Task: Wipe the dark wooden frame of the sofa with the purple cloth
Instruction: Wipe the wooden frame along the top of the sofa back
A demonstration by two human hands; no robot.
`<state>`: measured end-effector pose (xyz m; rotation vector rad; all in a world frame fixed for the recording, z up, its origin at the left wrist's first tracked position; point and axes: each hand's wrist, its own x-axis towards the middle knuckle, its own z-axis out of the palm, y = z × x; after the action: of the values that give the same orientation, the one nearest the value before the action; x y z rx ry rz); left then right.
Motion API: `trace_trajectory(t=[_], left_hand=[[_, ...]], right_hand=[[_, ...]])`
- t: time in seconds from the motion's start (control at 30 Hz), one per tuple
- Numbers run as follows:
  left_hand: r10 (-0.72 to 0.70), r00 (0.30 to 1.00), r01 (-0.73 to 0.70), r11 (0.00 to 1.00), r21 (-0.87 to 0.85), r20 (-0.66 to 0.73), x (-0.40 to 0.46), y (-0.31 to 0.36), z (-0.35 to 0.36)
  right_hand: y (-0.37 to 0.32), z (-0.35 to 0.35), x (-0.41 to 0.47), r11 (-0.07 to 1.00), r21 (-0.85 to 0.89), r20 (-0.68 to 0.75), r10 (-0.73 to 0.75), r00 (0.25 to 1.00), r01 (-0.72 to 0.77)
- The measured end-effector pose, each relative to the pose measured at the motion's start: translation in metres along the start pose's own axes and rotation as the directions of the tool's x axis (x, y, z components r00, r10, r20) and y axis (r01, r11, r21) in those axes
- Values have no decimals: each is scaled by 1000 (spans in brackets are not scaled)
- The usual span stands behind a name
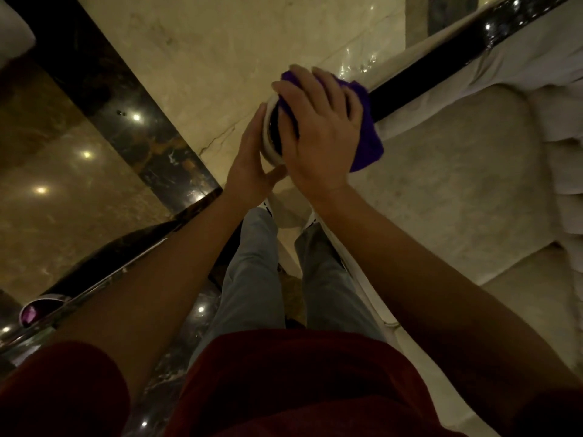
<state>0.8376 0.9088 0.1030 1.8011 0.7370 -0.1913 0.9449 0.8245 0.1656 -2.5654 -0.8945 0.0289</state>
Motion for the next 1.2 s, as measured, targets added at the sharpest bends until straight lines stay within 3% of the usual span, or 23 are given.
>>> trace_trajectory(t=[0.2, 0.33, 0.53, 0.63, 0.73, 0.87, 1.0, 1.1, 1.2], left_hand=[[-134, 990, 137, 989, -62, 42, -3, 30, -6], [-157, 988, 157, 987, -33, -6, -10, 66, -11], [-164, 981, 173, 982, 80, -108, -15, 90, 8], [-141, 974, 164, 979, 123, -176, -4, 88, 12], [-81, 984, 117, 965, 233, -157, 12, 90, 8], [139, 989, -99, 874, 476, -50, 33, 112, 11], [301, 945, -210, 855, 474, -124, 50, 150, 46], [298, 943, -233, 910, 341, -151, 67, 177, 74], [320, 931, -246, 905, 348, -174, 80, 189, 98]], right_hand=[[38, -23, 1, 963, -98, 193, -228, 954, 250], [88, -47, 31, 955, -263, -64, -160, 985, 138], [121, -82, 78, 983, -179, -62, 15, 998, -26], [101, -73, 74, 973, -229, -32, -32, 999, 24], [82, -62, 51, 971, -189, 57, -138, 989, 147], [109, -75, 50, 960, -101, 53, -258, 965, 262], [168, -108, 105, 991, -117, -82, -76, 994, 66], [206, -132, 141, 994, -90, -76, 59, 995, -66], [205, -129, 139, 990, -121, -94, 66, 993, -77]])
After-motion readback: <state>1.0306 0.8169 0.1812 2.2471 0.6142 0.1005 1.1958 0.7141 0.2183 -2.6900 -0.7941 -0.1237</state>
